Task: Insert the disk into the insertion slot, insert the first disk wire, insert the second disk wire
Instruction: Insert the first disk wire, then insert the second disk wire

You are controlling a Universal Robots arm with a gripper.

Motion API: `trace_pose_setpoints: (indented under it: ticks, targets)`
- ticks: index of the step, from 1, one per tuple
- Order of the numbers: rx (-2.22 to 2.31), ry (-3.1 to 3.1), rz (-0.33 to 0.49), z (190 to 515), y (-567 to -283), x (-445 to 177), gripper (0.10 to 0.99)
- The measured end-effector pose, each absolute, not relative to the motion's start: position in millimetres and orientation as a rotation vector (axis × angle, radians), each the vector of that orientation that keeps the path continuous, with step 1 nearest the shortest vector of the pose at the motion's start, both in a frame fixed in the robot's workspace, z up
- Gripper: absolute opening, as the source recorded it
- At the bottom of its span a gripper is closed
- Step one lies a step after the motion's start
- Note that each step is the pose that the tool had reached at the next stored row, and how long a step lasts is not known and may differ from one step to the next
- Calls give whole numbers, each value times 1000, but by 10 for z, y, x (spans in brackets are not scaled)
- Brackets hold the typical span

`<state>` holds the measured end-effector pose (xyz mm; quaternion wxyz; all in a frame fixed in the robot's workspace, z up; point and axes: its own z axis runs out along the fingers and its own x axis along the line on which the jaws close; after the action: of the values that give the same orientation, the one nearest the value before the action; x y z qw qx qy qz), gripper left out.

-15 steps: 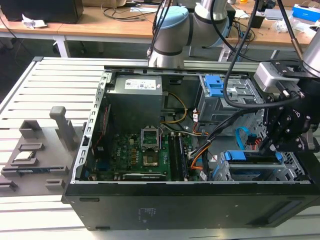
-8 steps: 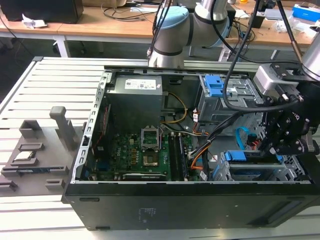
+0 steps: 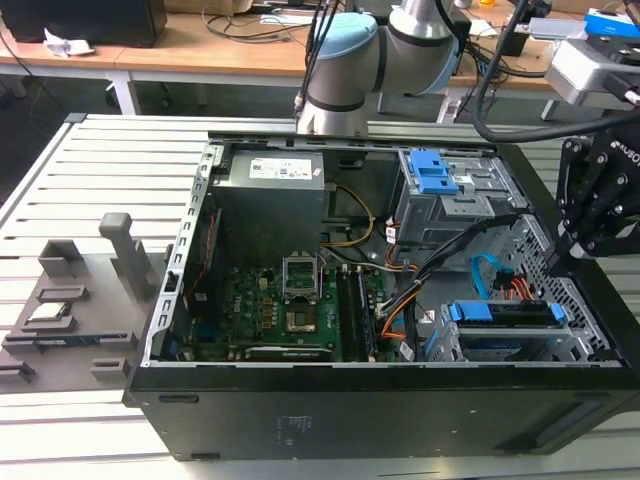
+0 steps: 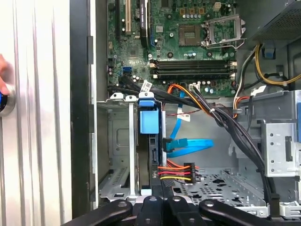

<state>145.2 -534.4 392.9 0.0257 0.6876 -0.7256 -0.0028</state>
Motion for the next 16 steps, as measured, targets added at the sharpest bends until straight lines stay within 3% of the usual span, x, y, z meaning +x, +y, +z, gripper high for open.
trace_pose_setpoints:
  ticks: [8,9,10,11,16]
  targets:
    - [2125,-2243,-9,3939,-5344,1452,106]
    - [2125,-2243,-9,3940,-5344,1452,235]
    - [2126,-2243,-8,3940,-5344,1452,235]
    - [2125,-2243,-8,3922,-5325,1422,302]
    - [2126,-2242,-9,3741,-5254,1160,302]
